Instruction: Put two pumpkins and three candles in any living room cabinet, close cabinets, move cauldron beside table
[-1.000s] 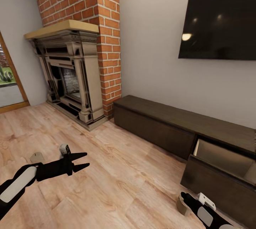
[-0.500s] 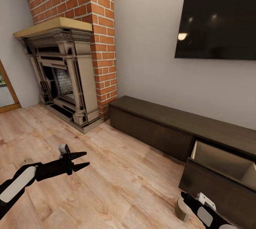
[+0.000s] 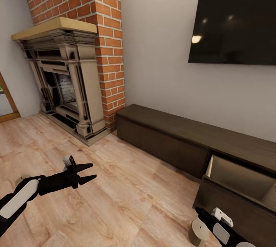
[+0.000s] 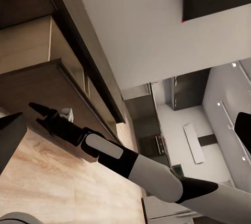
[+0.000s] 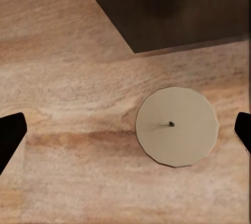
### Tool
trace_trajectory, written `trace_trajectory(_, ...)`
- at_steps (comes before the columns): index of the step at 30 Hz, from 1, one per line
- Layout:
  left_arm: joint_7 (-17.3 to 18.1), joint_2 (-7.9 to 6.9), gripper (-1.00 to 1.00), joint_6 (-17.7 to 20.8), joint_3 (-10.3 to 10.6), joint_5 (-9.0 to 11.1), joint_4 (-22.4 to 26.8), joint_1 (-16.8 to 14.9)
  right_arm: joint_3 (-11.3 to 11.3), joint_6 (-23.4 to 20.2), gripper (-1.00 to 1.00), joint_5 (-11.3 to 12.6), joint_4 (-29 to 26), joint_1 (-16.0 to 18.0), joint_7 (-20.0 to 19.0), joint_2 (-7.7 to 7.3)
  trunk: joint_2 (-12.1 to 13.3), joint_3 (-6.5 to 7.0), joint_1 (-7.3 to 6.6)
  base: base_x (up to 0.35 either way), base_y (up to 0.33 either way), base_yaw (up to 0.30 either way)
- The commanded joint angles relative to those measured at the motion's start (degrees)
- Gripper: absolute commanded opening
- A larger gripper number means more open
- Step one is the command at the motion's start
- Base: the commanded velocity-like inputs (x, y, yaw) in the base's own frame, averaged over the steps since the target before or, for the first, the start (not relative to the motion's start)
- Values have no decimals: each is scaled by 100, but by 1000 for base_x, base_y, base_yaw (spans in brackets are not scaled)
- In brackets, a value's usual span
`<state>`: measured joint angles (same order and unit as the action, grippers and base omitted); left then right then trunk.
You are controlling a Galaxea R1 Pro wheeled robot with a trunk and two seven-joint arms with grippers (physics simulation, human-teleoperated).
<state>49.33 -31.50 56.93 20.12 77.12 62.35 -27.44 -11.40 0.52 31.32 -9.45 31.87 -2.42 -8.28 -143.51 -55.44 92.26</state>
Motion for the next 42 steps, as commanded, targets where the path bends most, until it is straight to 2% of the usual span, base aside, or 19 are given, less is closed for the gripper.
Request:
trace_trajectory(1,16,-5,100,20,17,17,-3,-7,-29,8,100,24,4,3,-23,-6,-2,-6,-1,20,-40,0)
trace_trajectory(33,16,-5,100,20,-31,13,-12,-7,-29,27,100,24,4,3,-39,-12,-2,-6,-1,31,-33,0)
trace_trajectory(42,73,-7,100,20,-34,13,-5,-7,-30,21,100,18,10,3,-6,-11,-14,-205,22,0,0,0)
